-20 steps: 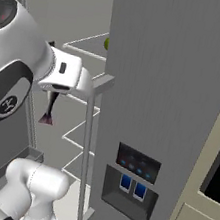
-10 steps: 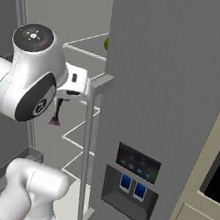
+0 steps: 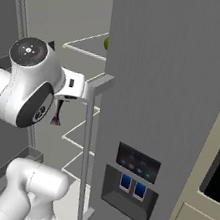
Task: Transport the fish and lime to the fridge. Place the fish on the rack containing meat and place the lime on the rack containing the vegetable, ensuring meats and vegetables are on different racks.
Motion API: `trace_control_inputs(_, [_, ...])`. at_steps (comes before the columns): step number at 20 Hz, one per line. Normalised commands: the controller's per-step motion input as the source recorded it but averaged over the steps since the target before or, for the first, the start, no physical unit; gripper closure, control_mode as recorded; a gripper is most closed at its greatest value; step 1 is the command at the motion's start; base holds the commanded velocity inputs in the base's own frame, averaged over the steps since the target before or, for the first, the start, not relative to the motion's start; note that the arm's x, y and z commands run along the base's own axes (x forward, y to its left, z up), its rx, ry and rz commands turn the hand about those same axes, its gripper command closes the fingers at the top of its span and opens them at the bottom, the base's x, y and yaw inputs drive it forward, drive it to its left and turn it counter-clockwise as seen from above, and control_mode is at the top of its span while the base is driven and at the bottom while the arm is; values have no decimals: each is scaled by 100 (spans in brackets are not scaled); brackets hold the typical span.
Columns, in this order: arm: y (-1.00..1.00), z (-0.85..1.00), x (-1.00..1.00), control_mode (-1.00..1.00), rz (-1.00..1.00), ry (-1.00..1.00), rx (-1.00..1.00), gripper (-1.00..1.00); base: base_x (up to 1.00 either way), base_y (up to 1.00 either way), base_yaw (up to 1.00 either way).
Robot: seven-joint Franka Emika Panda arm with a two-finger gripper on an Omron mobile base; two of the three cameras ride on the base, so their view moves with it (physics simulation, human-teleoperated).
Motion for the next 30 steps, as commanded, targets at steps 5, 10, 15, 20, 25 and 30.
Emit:
trace_control_inputs(5, [26, -12, 66, -100, 1, 0, 0, 100, 0, 0, 0])
trace_control_inputs(10, [42, -1, 20, -100, 0, -2, 0, 100, 0, 0, 0])
trace_control_inputs(15, [35, 0, -8, -100, 0, -1, 0, 100, 0, 0, 0])
trace_control_inputs(20, [1, -13, 29, -100, 0, 2, 0, 100, 0, 0, 0])
trace_control_inputs(25, [14, -19, 54, -100, 0, 6, 0, 100, 0, 0, 0])
trace_control_inputs(30, [13, -17, 64, -100, 0, 6, 0, 100, 0, 0, 0])
